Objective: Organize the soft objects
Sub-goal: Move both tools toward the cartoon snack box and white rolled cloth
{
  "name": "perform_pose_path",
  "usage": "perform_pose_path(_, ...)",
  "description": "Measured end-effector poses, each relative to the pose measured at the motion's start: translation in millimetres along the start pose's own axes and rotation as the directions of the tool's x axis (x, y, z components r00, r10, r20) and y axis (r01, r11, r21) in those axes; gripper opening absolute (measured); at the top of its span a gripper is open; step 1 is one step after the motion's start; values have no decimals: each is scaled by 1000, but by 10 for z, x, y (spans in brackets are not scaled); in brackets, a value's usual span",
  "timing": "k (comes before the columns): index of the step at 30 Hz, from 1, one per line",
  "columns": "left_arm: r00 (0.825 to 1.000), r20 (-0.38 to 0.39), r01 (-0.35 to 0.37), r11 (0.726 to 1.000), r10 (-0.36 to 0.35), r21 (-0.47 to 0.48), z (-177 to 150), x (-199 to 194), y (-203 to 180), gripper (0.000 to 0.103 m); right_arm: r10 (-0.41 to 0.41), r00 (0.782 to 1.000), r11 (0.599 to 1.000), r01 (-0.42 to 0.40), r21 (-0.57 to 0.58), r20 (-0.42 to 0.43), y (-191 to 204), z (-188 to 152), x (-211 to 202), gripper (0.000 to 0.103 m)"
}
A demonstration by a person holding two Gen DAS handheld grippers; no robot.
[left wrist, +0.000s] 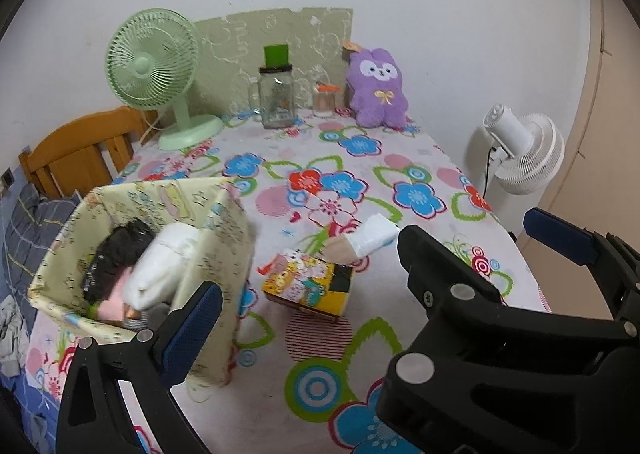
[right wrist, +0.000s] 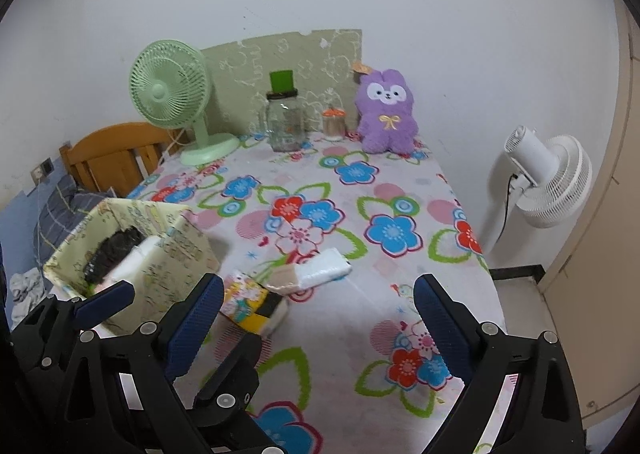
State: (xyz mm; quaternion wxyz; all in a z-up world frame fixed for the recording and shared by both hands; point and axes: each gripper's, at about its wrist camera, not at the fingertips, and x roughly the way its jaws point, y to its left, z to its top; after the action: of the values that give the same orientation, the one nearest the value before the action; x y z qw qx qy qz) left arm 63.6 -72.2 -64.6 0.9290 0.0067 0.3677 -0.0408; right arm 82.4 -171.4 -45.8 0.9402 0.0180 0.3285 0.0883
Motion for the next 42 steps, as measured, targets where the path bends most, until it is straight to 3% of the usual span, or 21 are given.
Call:
perform_pose_path(14,996,-92,14,1000,-15,-8,-60,438,-120,103,-36,996,999,38,27,-79,-212,-113,417,97)
perform_pose_path(19,992,-127,19,998,-25,-53,-50,566,-153,103,-37,993,997,45,68,-110,-326,-124,539,98)
perform_pose_path(29,982,-176,-84,990,64,-113,-102,842,-138,103,-54,986,996,65,66,-158,-413,-169,811,98)
perform_pose_path(42,977,-186,-127,985,104,-118,-107,1089,-86,103,-33,977,999,41,36,-212,-412,-195,1140,98)
